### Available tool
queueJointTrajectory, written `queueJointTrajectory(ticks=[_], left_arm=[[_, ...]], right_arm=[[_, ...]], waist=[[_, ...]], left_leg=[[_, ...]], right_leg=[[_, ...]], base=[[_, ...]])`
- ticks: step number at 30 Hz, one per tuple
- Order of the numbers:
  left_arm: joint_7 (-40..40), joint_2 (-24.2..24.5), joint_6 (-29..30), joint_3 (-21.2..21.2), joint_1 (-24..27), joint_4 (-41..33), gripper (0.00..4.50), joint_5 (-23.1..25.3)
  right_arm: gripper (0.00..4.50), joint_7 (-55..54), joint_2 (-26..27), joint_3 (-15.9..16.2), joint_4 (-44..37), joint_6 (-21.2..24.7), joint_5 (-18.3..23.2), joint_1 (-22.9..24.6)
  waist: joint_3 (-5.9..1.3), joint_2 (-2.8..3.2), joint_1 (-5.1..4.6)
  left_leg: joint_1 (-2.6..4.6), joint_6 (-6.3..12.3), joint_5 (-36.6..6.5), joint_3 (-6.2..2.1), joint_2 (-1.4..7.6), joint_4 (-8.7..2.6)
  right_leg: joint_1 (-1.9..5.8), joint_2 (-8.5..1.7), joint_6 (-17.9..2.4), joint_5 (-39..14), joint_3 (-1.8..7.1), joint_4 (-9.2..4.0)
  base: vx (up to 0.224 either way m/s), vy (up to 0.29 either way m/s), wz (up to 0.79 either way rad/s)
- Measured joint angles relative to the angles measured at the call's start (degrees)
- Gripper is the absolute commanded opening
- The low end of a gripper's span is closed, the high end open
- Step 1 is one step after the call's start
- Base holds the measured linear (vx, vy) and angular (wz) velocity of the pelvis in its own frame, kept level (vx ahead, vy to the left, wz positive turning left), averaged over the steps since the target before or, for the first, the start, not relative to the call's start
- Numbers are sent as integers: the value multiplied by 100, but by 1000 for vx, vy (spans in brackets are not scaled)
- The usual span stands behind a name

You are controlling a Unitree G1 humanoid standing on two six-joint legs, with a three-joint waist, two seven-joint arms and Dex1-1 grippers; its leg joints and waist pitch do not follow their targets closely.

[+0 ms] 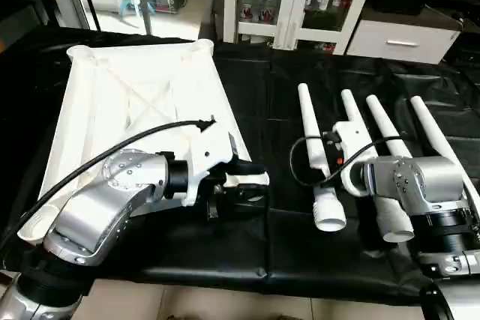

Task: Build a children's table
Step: Pick table leg

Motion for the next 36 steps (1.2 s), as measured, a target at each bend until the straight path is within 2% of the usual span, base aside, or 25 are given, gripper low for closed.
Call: queueJointTrajectory(ticks=[5, 9, 13, 18, 19, 22, 25, 27, 28, 29, 33, 34, 36], left_arm=[[-7, 57, 48, -51, 0, -62, 180, 7], [-42, 128, 134, -50, 0, -125, 180, -15], [-44, 138, 173, -50, -14, -125, 180, -15], [-18, 167, 236, -49, -21, -192, 180, -25], [-29, 203, 236, -51, -21, -220, 208, -21], [-71, 279, 246, -63, -21, -237, 220, -14], [-44, 244, 323, -49, -21, -237, 259, -34], [4, 220, 336, -39, -24, -236, 259, -37], [19, 195, 336, -30, -25, -229, 269, -40], [41, 168, 336, -23, -27, -215, 300, -42], [212, -10, 335, 111, -78, -120, 310, -97], [282, -46, 337, 172, -139, -86, 338, -121], [495, -221, 364, 383, -216, -44, 349, -168]], right_arm=[[380, -65, 64, -252, 88, 106, 4, 53], [337, -112, 66, -299, 88, 131, 0, 76], [316, -167, 125, -441, 109, 175, -12, 81], [262, -218, 171, -564, 147, 177, -37, 81], [249, -236, 191, -627, 159, 177, -37, 84], [229, -319, 232, -825, 183, 165, -37, 125], [202, -371, 267, -946, 183, 173, -36, 147], [192, -397, 276, -962, 181, 174, -35, 148], [188, -422, 284, -991, 179, 176, -37, 150], [186, -432, 297, -1019, 180, 177, -38, 151], [185, -485, 334, -1198, 124, 245, -35, 152], [184, -501, 334, -1244, 110, 264, -34, 152], [184, -529, 334, -1334, 37, 320, -19, 152]], waist=[[-4, -11, 36], [-4, -10, 68], [-4, -10, 91], [-5, -8, 92], [-5, -7, 93], [-6, -6, 95], [-5, 0, 109], [-6, 5, 108], [-6, 9, 108], [-6, 11, 108], [-5, 13, 108], [-4, 10, 105], [-3, 9, 105]], left_leg=[[5, -47, 20, -1, 0, 0], [8, -61, 15, -2, 1, 0], [9, -63, 16, -2, 1, 0], [9, -68, 18, -3, 1, 0], [9, -68, 18, -3, 1, 0], [10, -70, 19, -3, 1, 0], [11, -76, 24, -3, 1, 0], [12, -81, 26, -4, 2, -1], [12, -83, 28, -4, 2, 0], [12, -84, 28, -5, 2, 0], [9, -85, 29, -5, 3, 0], [9, -85, 30, -5, 3, 0], [8, -85, 30, -5, 3, 0]], right_leg=[[0, 0, 0, 0, -1, 9], [1, 0, -1, 1, -1, 15], [1, 0, -1, 1, -1, 17], [1, 0, -1, 1, -2, 17], [1, 0, -1, 1, -2, 17], [2, 0, -2, 1, -2, 18], [3, 0, -7, 4, -2, 18], [4, 0, -9, 6, -3, 19], [4, 0, -9, 6, -4, 20], [4, 0, -9, 6, -4, 20], [3, 1, -9, 6, -5, 20], [3, 1, -10, 6, -5, 20], [2, 1, -10, 7, -4, 20]], base=[[0, 0, 0], [0, 0, 0], [0, 0, 0], [0, 0, 0], [0, 0, 0], [0, 0, 0], [0, 0, 0], [0, 0, 0], [0, 0, 0], [0, 0, 0], [0, 0, 0], [0, 0, 0], [0, 0, 0]])
